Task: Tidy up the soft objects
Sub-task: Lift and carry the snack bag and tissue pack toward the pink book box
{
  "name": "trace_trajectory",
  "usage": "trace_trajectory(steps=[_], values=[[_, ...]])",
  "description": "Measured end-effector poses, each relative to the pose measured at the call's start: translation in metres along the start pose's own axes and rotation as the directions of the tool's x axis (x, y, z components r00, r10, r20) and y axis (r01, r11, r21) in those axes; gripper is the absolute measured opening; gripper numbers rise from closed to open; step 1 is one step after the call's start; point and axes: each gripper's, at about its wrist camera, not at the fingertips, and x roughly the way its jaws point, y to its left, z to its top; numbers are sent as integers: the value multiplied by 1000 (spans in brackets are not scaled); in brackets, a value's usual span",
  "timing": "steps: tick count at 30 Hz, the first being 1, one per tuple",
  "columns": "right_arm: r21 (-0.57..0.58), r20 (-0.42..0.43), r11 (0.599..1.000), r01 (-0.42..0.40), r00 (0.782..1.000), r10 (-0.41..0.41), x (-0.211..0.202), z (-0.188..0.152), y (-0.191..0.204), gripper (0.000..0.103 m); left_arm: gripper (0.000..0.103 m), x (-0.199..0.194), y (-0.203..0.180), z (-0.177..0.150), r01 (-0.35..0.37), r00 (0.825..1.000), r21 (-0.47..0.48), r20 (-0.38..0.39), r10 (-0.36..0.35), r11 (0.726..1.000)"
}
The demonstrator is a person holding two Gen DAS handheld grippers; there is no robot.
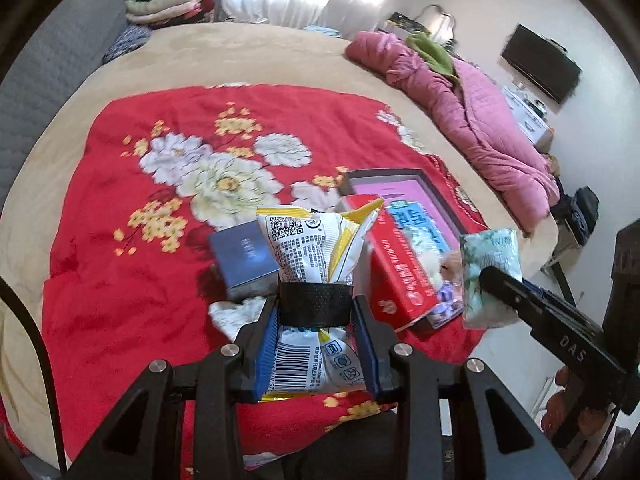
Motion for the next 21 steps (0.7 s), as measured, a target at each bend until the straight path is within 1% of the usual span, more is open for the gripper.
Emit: trace_trajectory(steps=[10,17,21], values=[[94,61,994,56,996,-62,-28,10,-58,27,36,13,-63,12,49,999,112,-13,-48,993],[132,95,983,129,985,-142,-47,16,-94,27,36,29,-107,17,77,997,184,-35,-71,980],[150,106,977,149,980,-166,-55,16,-109,27,36,42,-127,20,86,996,215,-54,-76,973]])
